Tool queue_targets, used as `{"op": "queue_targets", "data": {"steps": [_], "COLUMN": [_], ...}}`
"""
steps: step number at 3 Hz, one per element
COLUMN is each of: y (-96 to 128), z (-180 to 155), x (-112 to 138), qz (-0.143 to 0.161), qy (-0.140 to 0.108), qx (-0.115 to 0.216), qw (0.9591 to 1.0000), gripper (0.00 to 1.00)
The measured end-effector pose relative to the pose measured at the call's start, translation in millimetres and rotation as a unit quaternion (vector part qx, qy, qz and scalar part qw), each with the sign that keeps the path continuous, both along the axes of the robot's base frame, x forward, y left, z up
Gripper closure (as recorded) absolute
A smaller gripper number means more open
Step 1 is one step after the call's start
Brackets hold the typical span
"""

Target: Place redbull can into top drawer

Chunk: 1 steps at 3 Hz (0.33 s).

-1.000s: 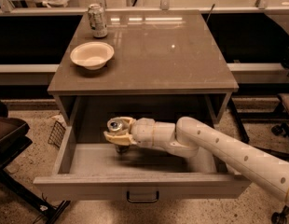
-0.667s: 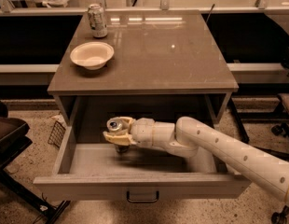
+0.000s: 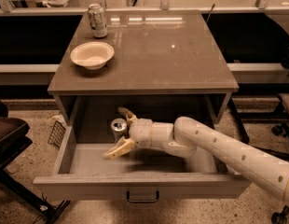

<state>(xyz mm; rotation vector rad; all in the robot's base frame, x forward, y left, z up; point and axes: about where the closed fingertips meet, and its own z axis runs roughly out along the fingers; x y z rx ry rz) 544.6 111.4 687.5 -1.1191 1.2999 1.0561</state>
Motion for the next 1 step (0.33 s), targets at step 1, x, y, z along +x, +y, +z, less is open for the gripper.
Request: {"op": "queue_targets", "data": {"steps": [1], "y": [0.1], "z": [0.0], "x": [0.0], "qz": [0.000], "qy": [0.000], "qx": [0.000], "qw": [1.0000], "gripper": [0.00]}}
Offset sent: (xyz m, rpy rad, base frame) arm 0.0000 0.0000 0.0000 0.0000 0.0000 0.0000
